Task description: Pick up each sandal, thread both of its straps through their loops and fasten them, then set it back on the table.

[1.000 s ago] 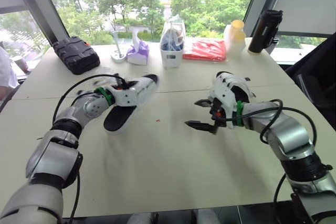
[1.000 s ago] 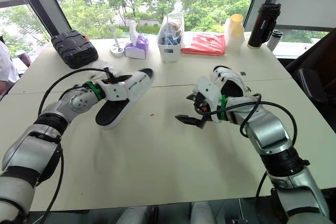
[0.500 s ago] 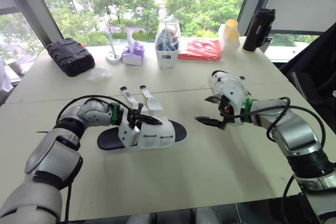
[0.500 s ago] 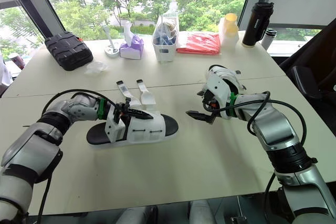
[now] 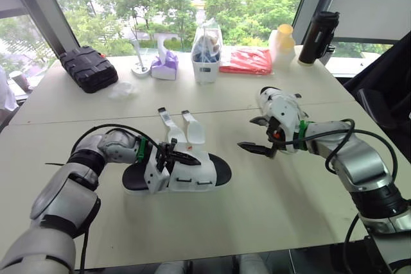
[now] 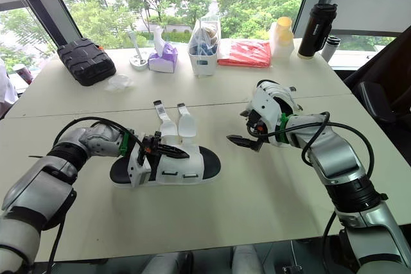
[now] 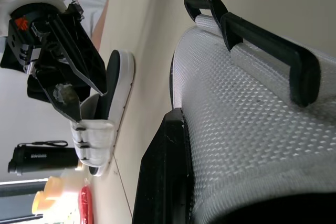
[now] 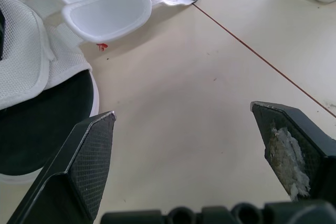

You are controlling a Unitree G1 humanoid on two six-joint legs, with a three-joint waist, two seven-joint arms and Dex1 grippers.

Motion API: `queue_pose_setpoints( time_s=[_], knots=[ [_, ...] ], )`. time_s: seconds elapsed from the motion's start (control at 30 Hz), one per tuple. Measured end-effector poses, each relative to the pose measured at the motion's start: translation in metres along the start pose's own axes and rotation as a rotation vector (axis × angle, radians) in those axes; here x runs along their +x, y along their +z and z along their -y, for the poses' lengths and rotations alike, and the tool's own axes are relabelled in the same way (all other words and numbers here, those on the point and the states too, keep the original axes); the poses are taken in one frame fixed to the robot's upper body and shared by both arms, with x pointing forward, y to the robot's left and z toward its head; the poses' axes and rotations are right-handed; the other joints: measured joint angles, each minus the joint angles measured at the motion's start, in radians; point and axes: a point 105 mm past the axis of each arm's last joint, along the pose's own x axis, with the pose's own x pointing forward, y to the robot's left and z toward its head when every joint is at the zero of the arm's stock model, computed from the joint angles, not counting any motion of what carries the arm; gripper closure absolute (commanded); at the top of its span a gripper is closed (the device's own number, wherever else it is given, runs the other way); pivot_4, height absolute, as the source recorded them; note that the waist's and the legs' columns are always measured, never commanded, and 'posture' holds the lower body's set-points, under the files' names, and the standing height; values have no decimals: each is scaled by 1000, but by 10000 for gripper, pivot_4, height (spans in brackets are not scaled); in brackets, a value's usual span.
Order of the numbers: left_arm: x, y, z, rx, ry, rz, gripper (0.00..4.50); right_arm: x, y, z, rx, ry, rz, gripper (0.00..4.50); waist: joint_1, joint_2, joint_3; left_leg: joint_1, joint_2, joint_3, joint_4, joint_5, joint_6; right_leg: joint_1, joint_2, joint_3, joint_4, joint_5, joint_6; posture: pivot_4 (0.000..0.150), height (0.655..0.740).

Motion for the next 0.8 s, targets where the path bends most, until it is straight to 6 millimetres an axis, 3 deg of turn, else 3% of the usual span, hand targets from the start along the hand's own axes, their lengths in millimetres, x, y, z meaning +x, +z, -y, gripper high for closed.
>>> queue_pose_setpoints(
  time_s=[0.13, 0.23, 0.4, 0.5, 0.63, 0.8],
  knots=[
    [3, 2, -1, 10, 12, 13, 44889, 1, 0, -1, 1, 4, 2, 0, 0, 0, 0, 0, 0, 0, 0, 0, 0, 0, 0, 0, 0, 0, 0, 1500, 7400],
    [4, 3, 0, 9, 16, 17, 35423, 2, 0, -2, 2, 6, 2, 0, -1, 0, 0, 0, 0, 0, 0, 0, 0, 0, 0, 0, 0, 0, 0, 1500, 7400],
    [5, 4, 2, -2, 18, 21, 11086, 4, 0, -4, 4, 13, 5, 0, -1, 0, 0, 0, 0, 0, 0, 0, 0, 0, 0, 0, 1, 0, 0, 1500, 7400],
    [3, 4, 1, -4, 29, 17, 798, 4, 0, -4, 4, 15, 4, 0, -1, 0, 0, 0, 0, 0, 0, 0, 0, 0, 0, 0, 1, 0, 0, 1500, 7400],
    [-4, 1, 4, -27, 34, -7, 798, 5, 0, -5, 4, 18, 3, 0, -4, 0, 0, 1, 0, 0, 0, 0, 0, 0, 0, 0, 1, 0, 0, 1500, 7400],
    [-33, -2, 10, -77, 39, -91, 798, 5, -2, -7, 5, 27, -4, 0, -6, 0, 0, 2, 1, -1, 0, -1, 1, 0, 0, 1, 2, 0, 0, 1500, 7400]
  ],
)
